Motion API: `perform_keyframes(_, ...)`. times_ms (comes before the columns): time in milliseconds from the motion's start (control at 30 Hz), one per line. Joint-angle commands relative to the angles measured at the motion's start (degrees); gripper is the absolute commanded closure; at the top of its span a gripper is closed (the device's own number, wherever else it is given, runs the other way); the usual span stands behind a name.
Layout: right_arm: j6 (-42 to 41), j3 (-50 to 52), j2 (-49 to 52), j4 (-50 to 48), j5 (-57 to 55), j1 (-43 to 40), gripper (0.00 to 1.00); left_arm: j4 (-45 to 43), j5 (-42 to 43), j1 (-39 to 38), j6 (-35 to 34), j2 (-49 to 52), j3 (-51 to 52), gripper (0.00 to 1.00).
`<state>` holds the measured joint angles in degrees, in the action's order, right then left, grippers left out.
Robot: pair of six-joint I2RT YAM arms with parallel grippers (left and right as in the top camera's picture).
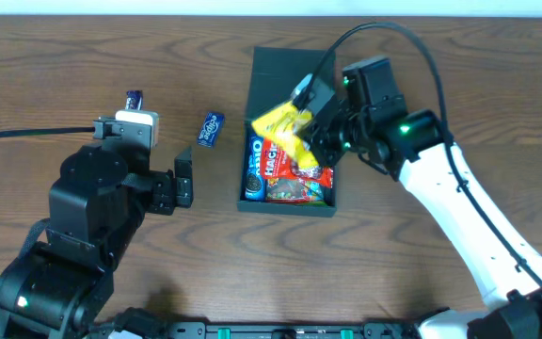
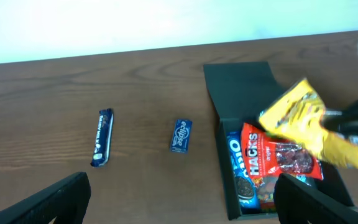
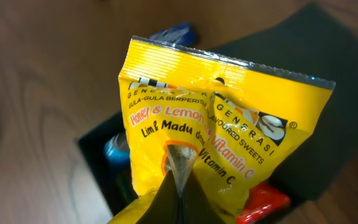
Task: Pack container
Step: 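Lift the yellow Hacks bag and lower it into the box, then press the yellow bag down into the box with the right gripper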
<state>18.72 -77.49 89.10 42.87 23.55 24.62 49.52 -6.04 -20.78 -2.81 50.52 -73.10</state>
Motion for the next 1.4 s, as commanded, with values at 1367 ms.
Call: perform_keyframes(1367,22.7,2.0,24.3,7.7,-6.2,2.6,0.99,-0.4,-0.5,0.2,1.6,0.0,-0.6,0.05)
